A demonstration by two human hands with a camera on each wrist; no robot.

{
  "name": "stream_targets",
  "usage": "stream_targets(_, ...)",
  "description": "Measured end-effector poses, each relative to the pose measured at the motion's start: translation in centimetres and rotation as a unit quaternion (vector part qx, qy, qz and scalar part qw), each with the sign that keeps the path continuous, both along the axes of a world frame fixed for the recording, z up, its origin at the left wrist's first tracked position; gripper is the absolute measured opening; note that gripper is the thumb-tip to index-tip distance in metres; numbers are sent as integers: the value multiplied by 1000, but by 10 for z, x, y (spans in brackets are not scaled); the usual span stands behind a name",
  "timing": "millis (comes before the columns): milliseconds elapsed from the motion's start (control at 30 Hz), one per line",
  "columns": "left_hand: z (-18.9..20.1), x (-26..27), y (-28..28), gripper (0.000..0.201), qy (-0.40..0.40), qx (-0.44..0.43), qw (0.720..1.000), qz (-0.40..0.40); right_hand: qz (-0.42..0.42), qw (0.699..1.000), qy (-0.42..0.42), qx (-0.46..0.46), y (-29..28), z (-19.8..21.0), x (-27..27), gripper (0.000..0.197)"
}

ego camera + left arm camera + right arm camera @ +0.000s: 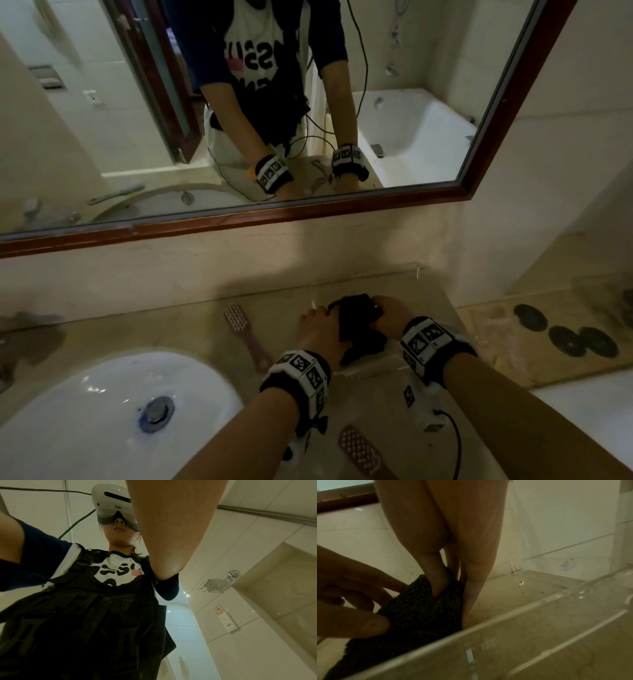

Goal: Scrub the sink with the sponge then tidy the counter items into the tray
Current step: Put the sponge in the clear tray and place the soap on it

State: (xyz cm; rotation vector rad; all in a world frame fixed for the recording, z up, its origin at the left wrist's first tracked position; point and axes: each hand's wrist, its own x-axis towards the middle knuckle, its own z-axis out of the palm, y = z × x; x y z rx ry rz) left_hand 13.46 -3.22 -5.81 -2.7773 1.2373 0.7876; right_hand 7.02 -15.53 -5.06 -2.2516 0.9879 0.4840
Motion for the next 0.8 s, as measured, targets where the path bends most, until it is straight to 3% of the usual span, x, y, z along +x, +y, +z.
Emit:
stream_targets(100, -2, 1, 2, 66, -44, 32, 998, -13, 14, 1000, 6, 6, 1, -4, 4, 44)
stream_targets(400, -1, -6, 16, 68, -87, -19, 994, -62, 80, 995, 1, -67, 12, -8, 6, 36)
stream_targets(567, -4, -1, 9, 58, -60, 100, 987, -109, 79, 990, -54, -107, 11, -11, -5, 67)
stream_targets(667, 3, 2, 5, 61, -66, 130, 980, -136, 122, 980, -74, -136, 15, -14, -9, 51)
stream_targets(800, 4, -1, 13, 66, -58, 132, 978, -150, 132, 982, -16, -134, 21, -16, -10, 45)
